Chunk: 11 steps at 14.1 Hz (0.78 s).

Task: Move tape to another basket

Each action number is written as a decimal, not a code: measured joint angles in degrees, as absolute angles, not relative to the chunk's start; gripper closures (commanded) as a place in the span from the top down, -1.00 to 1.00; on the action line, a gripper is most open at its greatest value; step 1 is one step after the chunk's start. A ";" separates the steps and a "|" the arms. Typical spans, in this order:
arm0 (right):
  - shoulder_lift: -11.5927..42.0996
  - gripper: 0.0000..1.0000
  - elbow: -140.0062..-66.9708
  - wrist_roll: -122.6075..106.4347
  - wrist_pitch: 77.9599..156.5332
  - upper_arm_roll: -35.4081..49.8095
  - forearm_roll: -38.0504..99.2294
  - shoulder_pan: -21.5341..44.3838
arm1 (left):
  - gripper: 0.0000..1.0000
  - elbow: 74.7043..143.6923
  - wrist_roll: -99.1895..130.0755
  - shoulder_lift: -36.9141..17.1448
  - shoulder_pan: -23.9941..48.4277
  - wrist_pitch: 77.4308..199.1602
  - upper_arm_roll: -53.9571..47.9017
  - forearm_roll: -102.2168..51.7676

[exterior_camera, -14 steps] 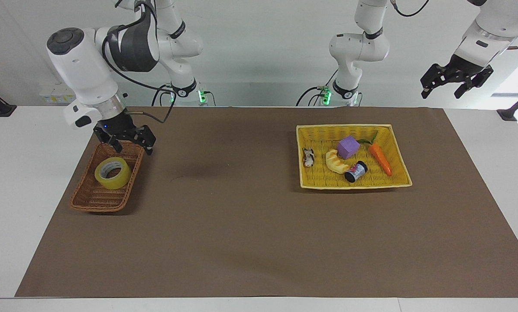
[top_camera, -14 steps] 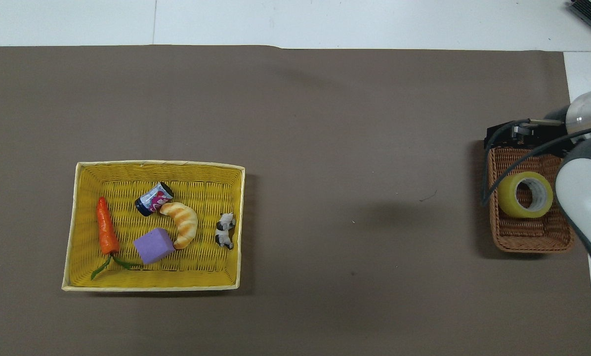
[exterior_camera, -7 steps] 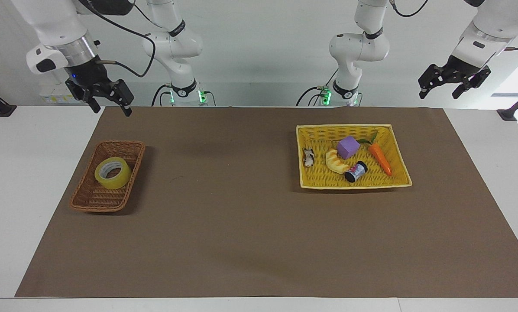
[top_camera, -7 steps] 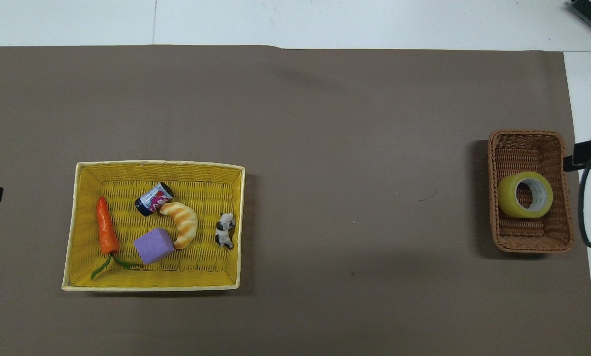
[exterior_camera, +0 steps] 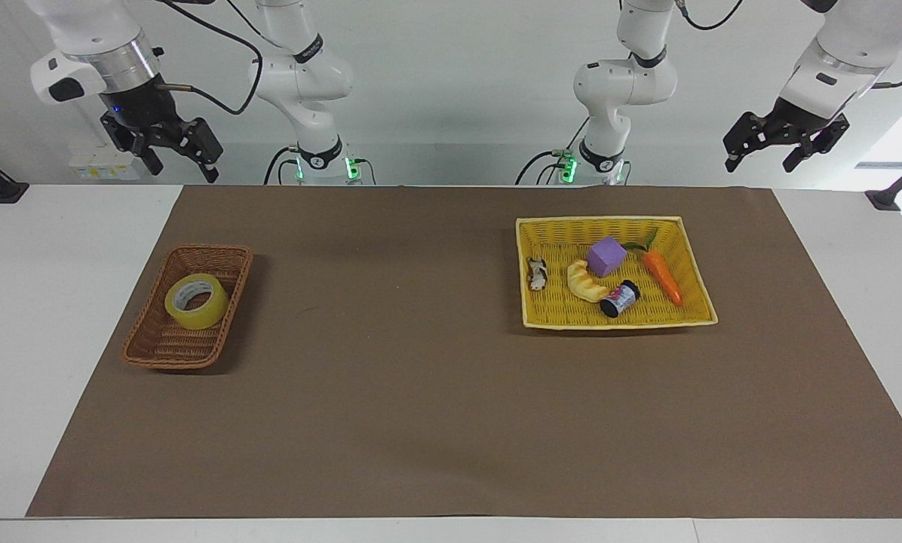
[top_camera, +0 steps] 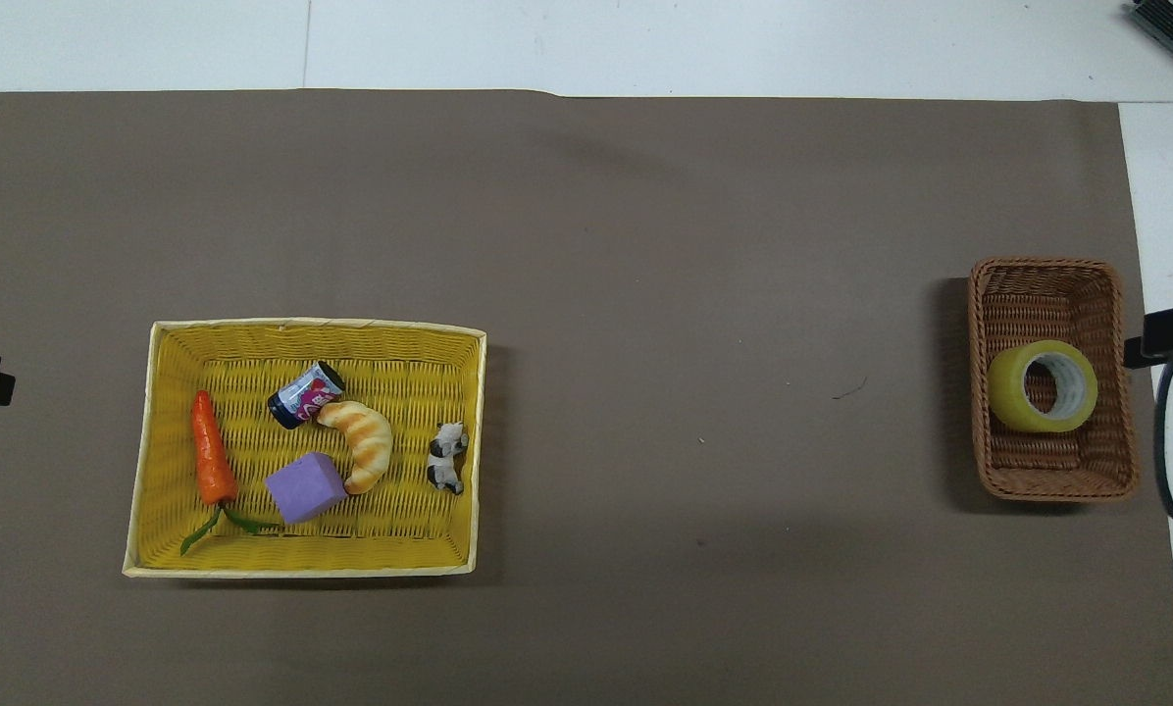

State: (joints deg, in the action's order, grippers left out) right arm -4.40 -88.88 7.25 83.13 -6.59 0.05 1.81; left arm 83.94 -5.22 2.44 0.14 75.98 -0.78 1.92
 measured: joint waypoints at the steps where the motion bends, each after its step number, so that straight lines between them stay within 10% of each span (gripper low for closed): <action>1: -4.63 1.00 -89.35 7.25 83.13 -6.59 0.05 1.81 | 1.00 83.67 -5.22 2.18 0.14 76.26 -0.92 1.89; 11: -6.00 1.00 -91.69 3.50 83.13 -6.26 -0.02 2.11 | 1.00 87.57 -5.19 2.07 0.14 87.92 -1.29 0.02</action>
State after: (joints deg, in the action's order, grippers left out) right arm -6.00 -91.69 3.50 83.13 -6.26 -0.02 2.11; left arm 87.57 -5.19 2.07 0.14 87.92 -1.29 0.02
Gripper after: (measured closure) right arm 0.000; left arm 0.000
